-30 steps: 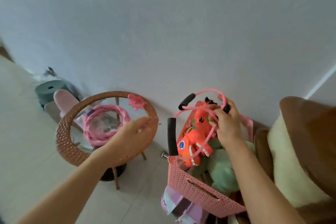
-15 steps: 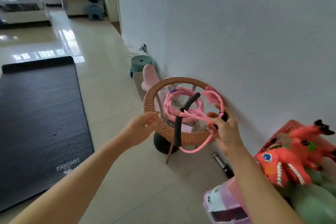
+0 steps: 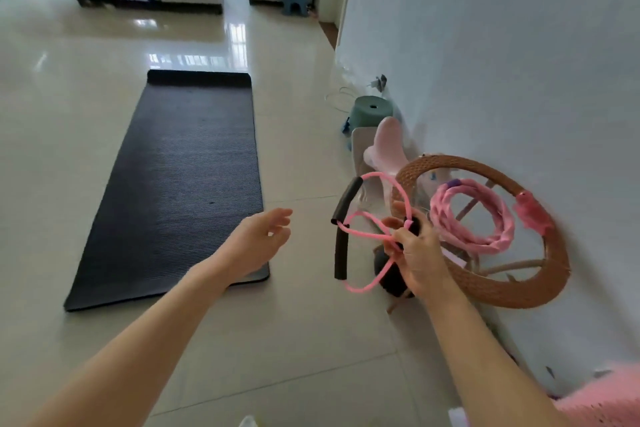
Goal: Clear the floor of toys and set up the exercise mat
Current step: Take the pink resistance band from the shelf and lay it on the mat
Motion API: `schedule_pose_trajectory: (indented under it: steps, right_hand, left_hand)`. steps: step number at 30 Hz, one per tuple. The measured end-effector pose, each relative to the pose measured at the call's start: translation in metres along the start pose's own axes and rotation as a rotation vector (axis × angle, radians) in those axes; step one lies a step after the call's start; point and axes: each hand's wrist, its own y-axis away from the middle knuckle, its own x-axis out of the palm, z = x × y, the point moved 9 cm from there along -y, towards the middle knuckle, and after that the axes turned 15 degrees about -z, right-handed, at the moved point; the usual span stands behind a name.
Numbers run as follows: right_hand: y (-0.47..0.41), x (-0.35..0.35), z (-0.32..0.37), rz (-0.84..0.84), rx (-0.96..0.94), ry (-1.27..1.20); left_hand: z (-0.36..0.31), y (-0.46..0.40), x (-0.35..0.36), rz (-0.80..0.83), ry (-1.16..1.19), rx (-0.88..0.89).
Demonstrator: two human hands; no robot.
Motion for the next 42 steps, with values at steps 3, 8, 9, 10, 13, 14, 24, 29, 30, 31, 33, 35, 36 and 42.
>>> schedule_pose_trajectory:
  steps: [3,8,9,10,13,14,24,29,30,31,33,35,36,42]
  right_hand:
    - [0.009,0.059,-0.015,0.094,0.026,0.039]
    - [0.024,0.151,-0.034,0.290,0.038,0.110]
    - [0.026,0.166,-0.038,0.317,0.046,0.113]
    - [0.027,0.181,-0.043,0.342,0.057,0.121]
    - [0.029,0.236,-0.061,0.437,0.095,0.145]
    - [0.029,0.252,-0.066,0.453,0.105,0.146]
    - [0.018,0.424,-0.105,0.668,0.224,0.200]
    - [0.032,0.506,-0.123,0.799,0.306,0.249]
    - [0.037,0.520,-0.127,0.819,0.311,0.267]
    - [0.043,0.533,-0.131,0.835,0.317,0.281]
    - [0.061,0.562,-0.139,0.863,0.327,0.309]
    - [0.078,0.586,-0.148,0.880,0.322,0.341]
    - [0.088,0.599,-0.152,0.895,0.316,0.354]
    - [0.152,0.673,-0.177,0.875,0.313,0.337]
  left_hand:
    - [0.037,0.005,-0.052,-0.072,0.009,-0.066]
    - [0.088,0.015,-0.121,-0.217,0.015,-0.157]
    - [0.096,0.017,-0.132,-0.238,0.011,-0.181]
    - [0.105,0.019,-0.142,-0.266,0.010,-0.202]
    - [0.134,0.023,-0.176,-0.356,0.019,-0.289]
    - [0.143,0.023,-0.186,-0.377,0.015,-0.313]
    - [0.206,-0.021,-0.279,-0.583,-0.010,-0.487]
    - [0.244,-0.024,-0.317,-0.686,0.023,-0.600]
    - [0.251,-0.021,-0.324,-0.698,0.023,-0.624]
    - [0.258,-0.018,-0.332,-0.709,0.026,-0.643]
    - [0.276,-0.011,-0.355,-0.748,0.028,-0.679]
    - [0.293,-0.004,-0.379,-0.788,0.019,-0.692]
    - [0.302,-0.002,-0.392,-0.802,0.014,-0.694]
    - [0.365,0.008,-0.475,-0.797,0.033,-0.676]
